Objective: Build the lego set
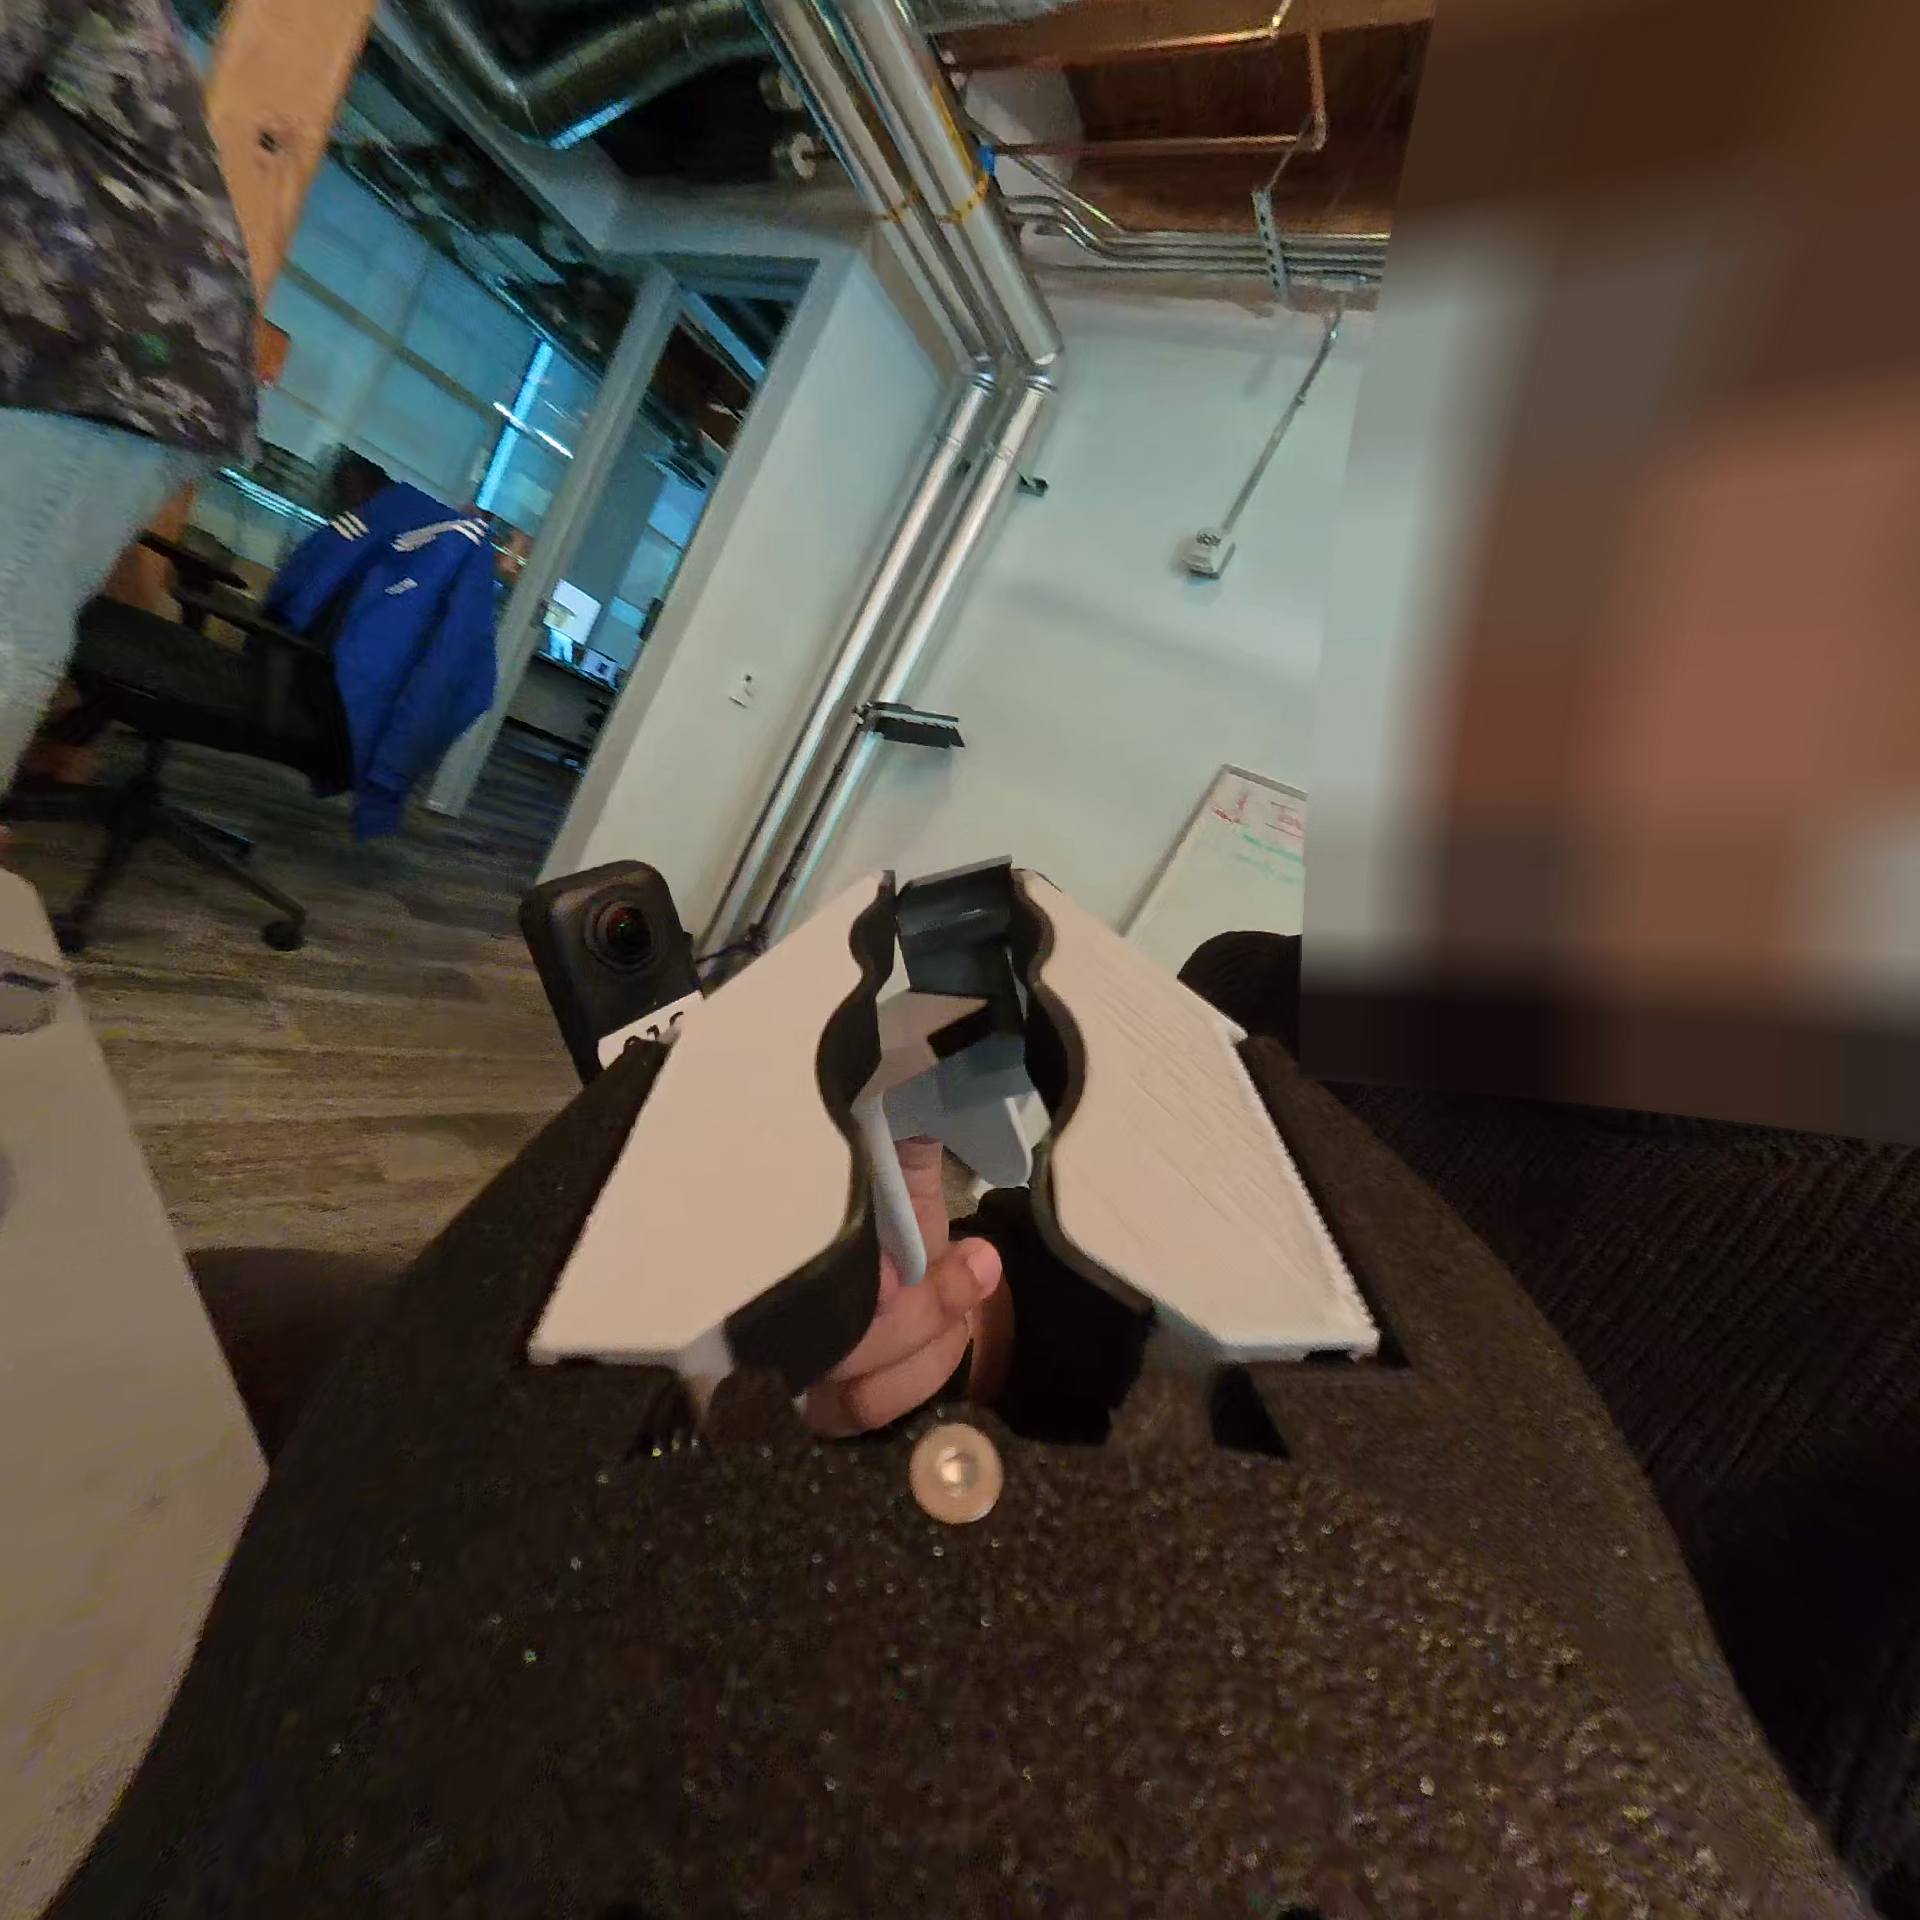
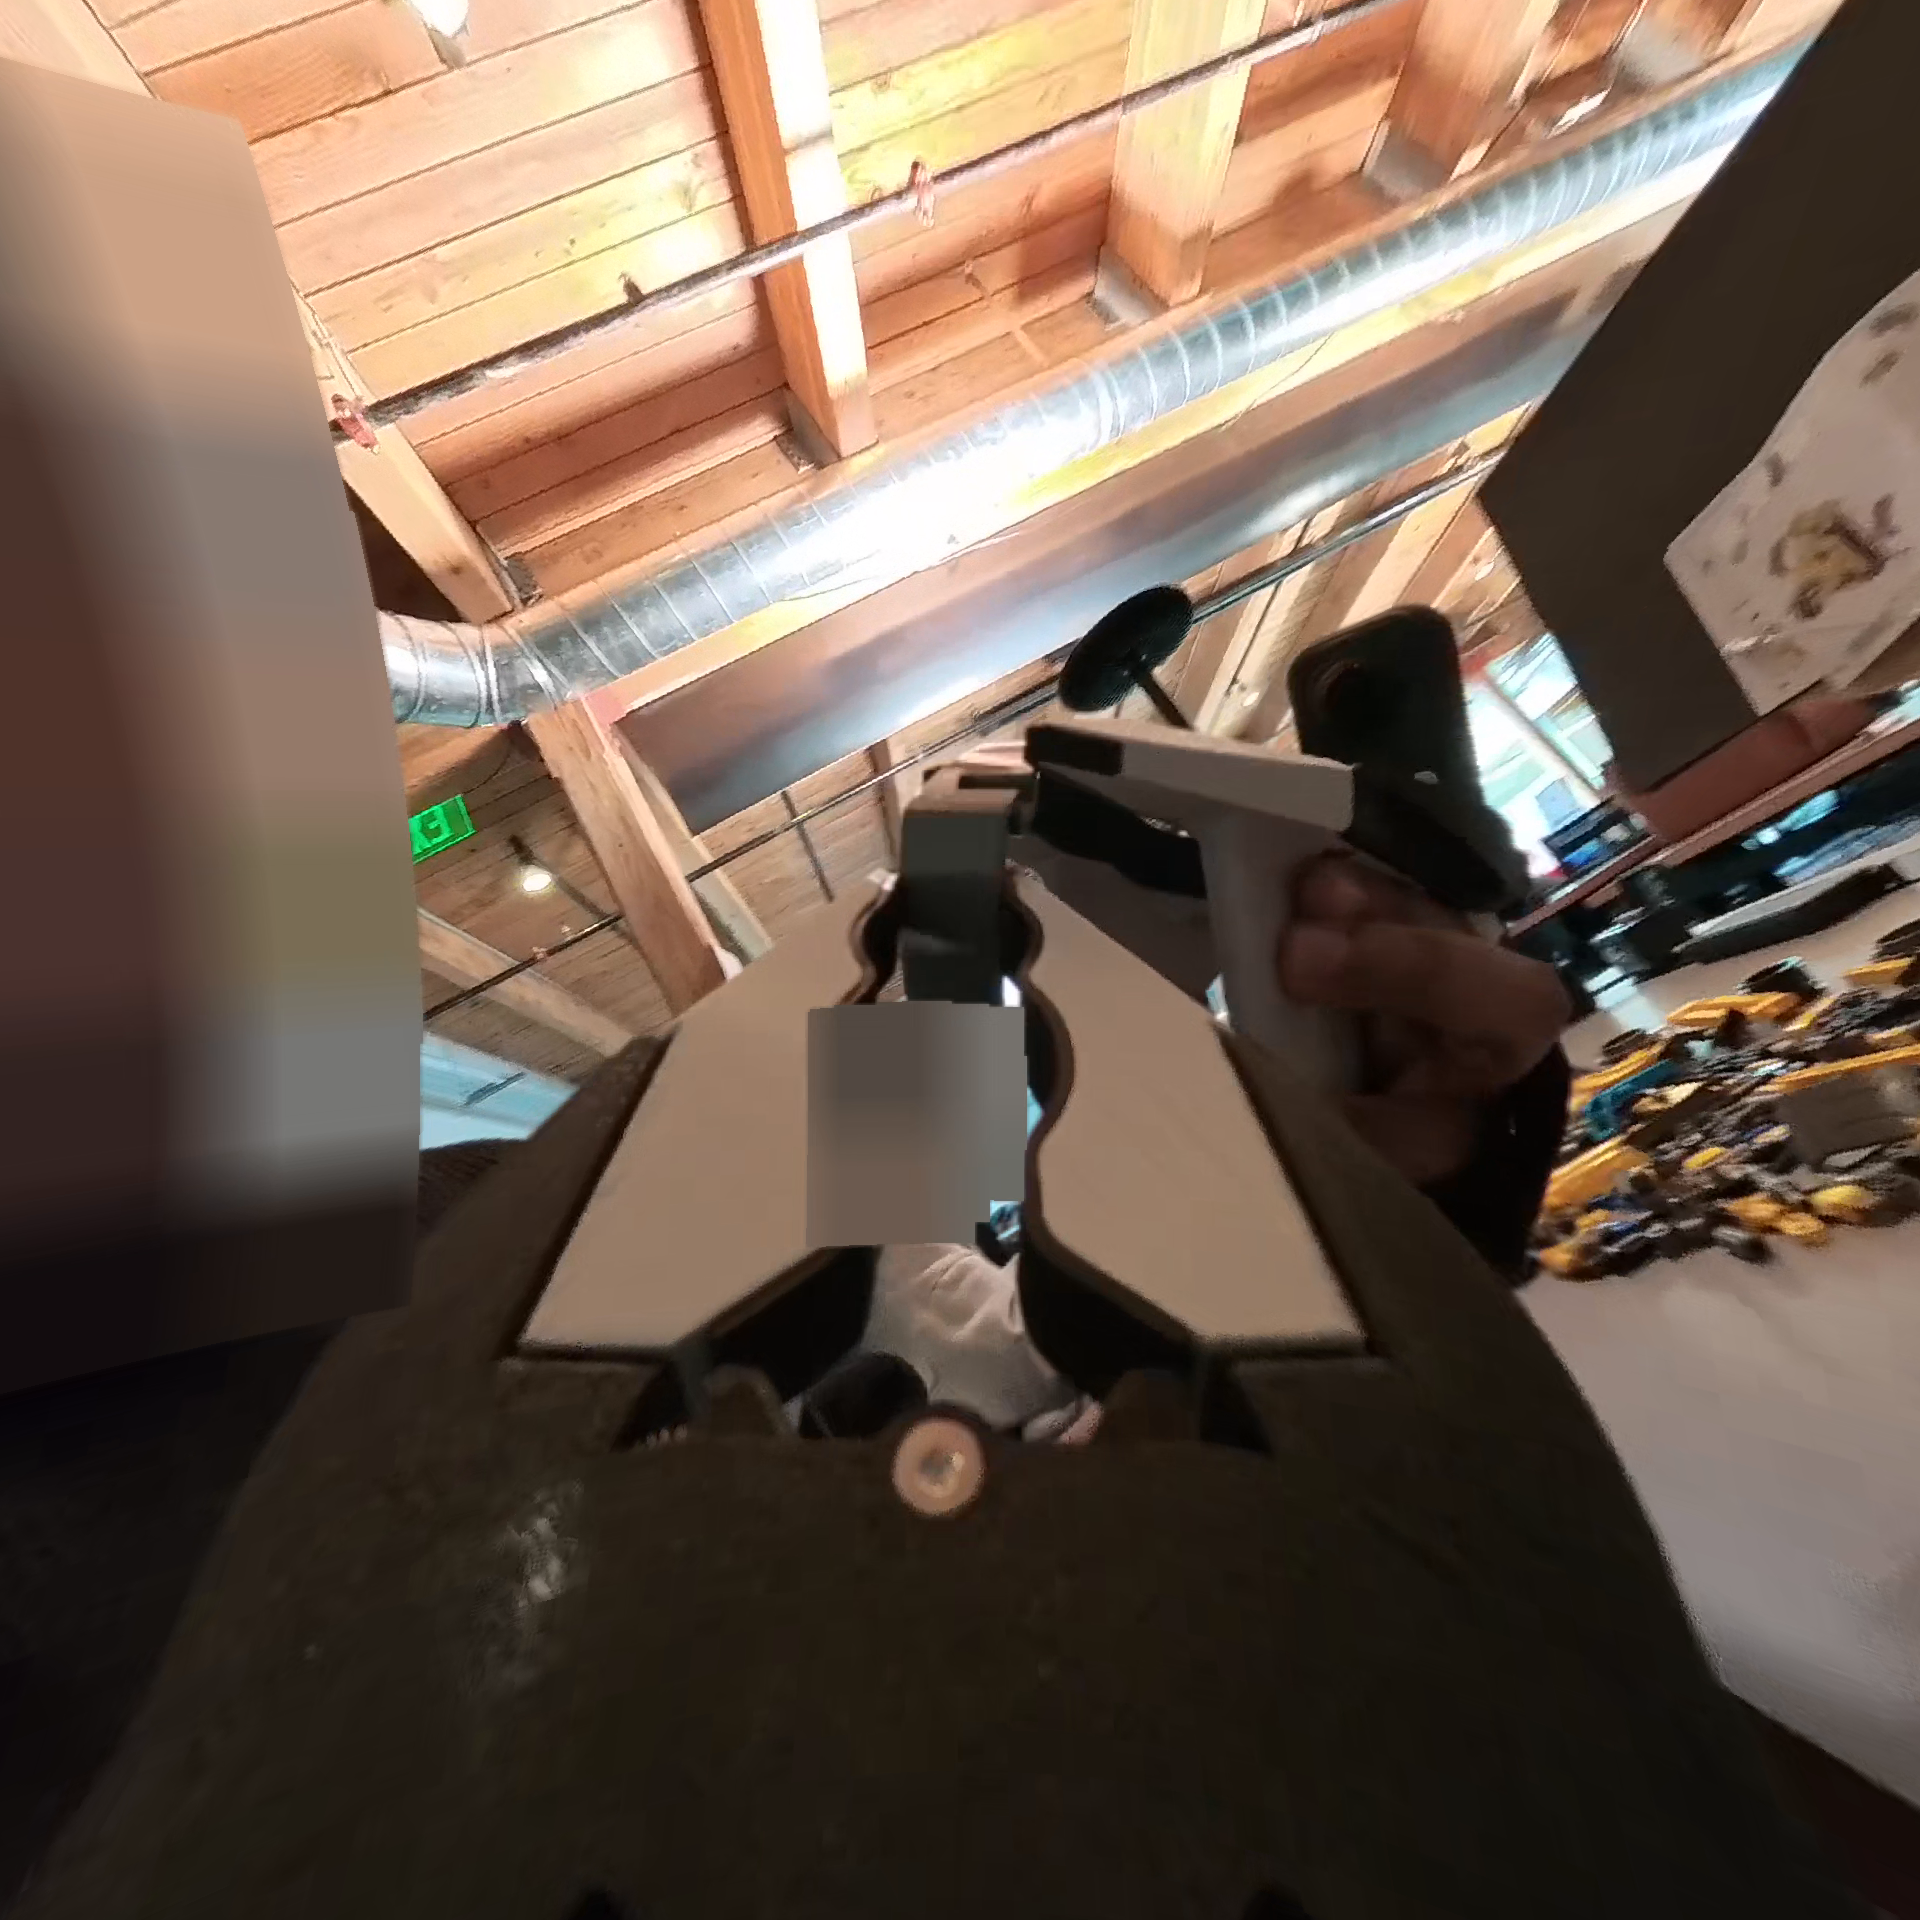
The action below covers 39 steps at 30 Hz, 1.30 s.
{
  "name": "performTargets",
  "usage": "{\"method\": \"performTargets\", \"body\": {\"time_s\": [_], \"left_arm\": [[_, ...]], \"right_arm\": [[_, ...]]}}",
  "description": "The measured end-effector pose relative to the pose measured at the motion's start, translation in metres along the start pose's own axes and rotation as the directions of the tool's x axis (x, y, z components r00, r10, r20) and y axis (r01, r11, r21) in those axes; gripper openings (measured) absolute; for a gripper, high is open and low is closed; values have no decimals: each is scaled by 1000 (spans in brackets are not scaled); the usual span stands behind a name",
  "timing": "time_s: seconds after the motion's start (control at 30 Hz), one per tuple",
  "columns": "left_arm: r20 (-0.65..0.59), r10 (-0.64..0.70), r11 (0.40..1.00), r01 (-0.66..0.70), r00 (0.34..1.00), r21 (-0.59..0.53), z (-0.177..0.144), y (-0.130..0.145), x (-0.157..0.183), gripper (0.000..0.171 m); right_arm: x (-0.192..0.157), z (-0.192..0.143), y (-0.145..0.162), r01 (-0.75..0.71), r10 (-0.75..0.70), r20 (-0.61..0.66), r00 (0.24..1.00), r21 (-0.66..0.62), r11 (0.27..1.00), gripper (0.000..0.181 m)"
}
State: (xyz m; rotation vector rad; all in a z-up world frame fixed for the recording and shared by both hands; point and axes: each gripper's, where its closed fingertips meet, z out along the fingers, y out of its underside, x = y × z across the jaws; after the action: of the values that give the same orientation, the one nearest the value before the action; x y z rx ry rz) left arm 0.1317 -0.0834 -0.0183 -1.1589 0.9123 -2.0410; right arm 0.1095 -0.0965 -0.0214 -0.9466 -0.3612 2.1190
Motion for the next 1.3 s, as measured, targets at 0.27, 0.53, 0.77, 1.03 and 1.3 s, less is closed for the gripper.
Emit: {"method": "performTargets", "body": {"time_s": [0.27, 0.53, 0.77, 1.03, 1.3], "left_arm": [[-109, -98, 995, 93, 989, -45, 32, 14, -33, 21], [-34, -103, 988, 98, 994, -122, 48, 29, -64, 22], [131, -70, 993, 82, 989, -88, 32, 21, -93, 26], [295, 43, 995, -13, 955, -102, 6, 26, -101, 26], [495, 96, 995, -88, 864, -41, -24, 24, -119, 26]], "right_arm": [[-8, -43, -31, 95, -82, -142, 987, 88, 991, 17], [-14, -78, -56, 185, -144, -261, 954, 140, 973, 11], [3, -94, -58, 265, -219, -394, 892, 65, 962, 11], [33, -92, -45, 364, -368, -485, 793, -107, 925, 11], [62, -86, -43, 443, -561, -538, 629, -346, 827, 11]]}}
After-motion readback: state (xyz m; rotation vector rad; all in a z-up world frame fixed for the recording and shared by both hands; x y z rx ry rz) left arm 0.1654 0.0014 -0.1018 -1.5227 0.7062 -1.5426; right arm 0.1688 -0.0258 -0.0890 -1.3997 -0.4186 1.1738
